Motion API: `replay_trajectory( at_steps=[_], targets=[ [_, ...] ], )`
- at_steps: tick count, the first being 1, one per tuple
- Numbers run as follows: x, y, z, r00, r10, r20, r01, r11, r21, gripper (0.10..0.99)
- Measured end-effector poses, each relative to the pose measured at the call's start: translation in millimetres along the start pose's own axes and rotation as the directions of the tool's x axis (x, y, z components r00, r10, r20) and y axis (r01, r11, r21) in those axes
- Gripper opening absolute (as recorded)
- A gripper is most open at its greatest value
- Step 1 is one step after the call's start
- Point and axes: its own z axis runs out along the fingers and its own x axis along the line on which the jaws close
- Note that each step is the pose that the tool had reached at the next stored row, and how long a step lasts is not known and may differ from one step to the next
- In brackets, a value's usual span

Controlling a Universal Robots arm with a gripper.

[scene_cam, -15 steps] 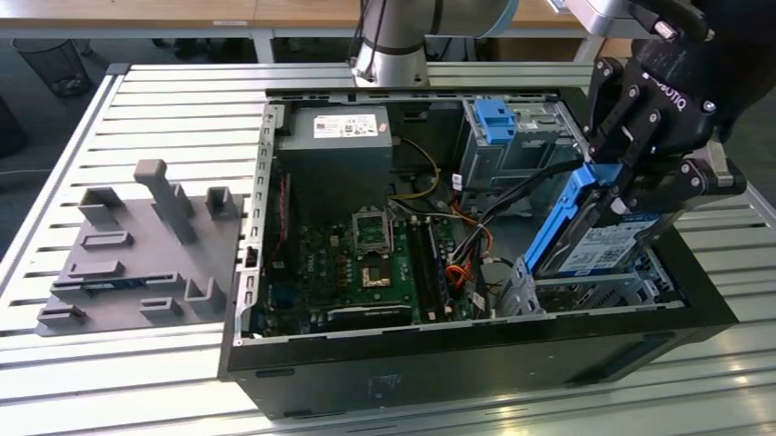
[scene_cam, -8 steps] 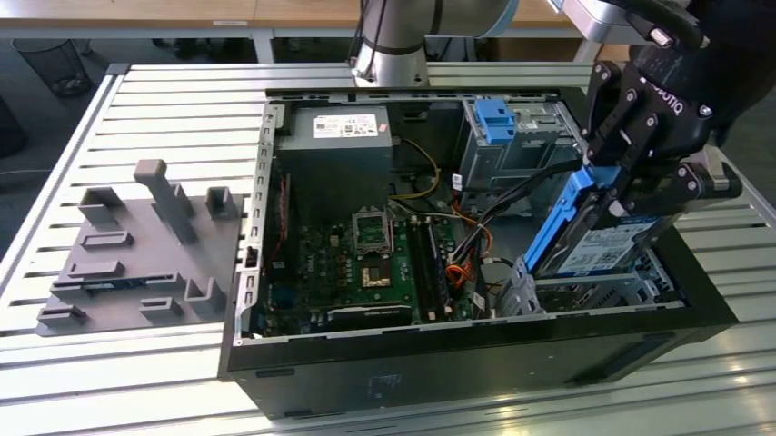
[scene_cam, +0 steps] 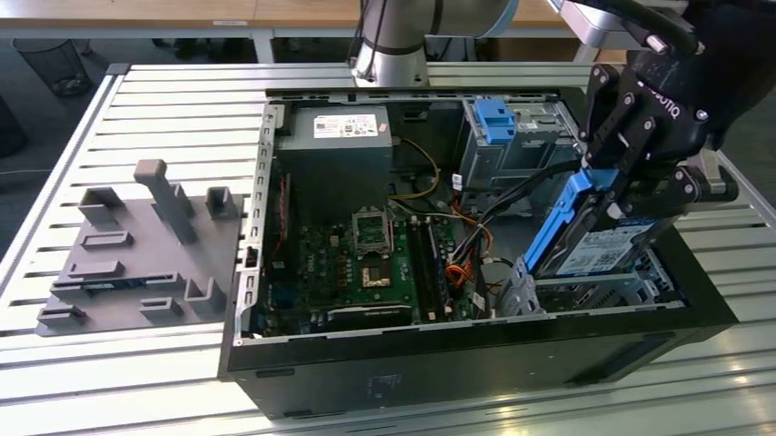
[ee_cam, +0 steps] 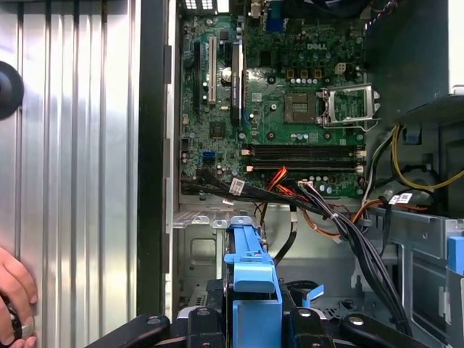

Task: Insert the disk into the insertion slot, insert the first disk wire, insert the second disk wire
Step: 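Insert the disk into the insertion slot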

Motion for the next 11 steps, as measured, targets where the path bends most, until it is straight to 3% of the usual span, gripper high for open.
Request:
replay_trajectory(
  at_steps=[11],
  targets=[
    [0.0,-0.1,3.6,1.0000,0.000,0.0001,0.000,1.0000,0.000,0.365]
  ],
)
